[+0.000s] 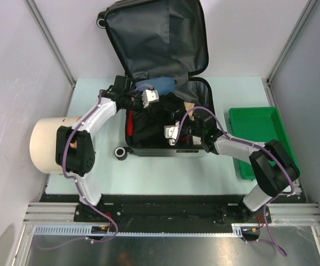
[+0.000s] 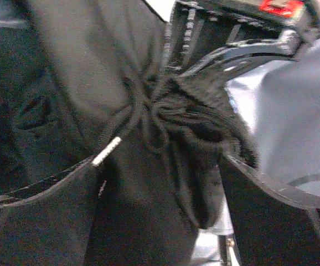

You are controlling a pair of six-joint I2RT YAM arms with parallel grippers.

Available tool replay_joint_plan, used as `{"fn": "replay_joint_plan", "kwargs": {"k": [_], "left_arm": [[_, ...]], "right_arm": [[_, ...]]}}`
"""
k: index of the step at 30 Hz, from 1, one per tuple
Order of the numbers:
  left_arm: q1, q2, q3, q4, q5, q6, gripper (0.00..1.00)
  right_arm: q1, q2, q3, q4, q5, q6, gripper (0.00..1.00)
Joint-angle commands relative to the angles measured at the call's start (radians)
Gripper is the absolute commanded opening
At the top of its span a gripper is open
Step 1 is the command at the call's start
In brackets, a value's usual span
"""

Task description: Open, take out, and arrange the luggage

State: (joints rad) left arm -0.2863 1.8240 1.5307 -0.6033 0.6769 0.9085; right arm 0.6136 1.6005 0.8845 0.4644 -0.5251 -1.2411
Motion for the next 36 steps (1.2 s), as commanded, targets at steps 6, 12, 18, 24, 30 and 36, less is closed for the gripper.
{"fn": "replay_joint_plan", "kwargs": {"k": [6,12,18,24,30,36], "left_arm": [[-0.051,-0.075,-0.086,-0.010,-0.066,0.188,0.00],[-0.071,-0.126,-0.153,-0.010,-0.079,0.315,0.00],[-0.114,-0.170,-0.217,-0.010,-0.132,0.470,0.00],[-0.166,-0.180,-0.225,-0.012,-0.155,0.518,0.00],[-0.175,-0.175,-0.207,-0.010,-0.139,0.515,0.00],[-0.166,-0.204,-0.204,-0.010,-0.137,0.481,0.11]], "right_arm": [[-0.032,0.039,0.008,0.315,0.040,0.009,1.00],[-0.054,0.078,0.016,0.349,-0.018,-0.030,1.00],[-0.069,0.099,0.041,0.290,-0.095,-0.132,1.00],[-0.061,0.127,0.085,0.227,-0.148,-0.248,1.00],[-0.057,0.162,0.169,0.126,-0.130,-0.294,0.82],[-0.064,0.174,0.199,0.103,-0.089,-0.213,0.32]]}}
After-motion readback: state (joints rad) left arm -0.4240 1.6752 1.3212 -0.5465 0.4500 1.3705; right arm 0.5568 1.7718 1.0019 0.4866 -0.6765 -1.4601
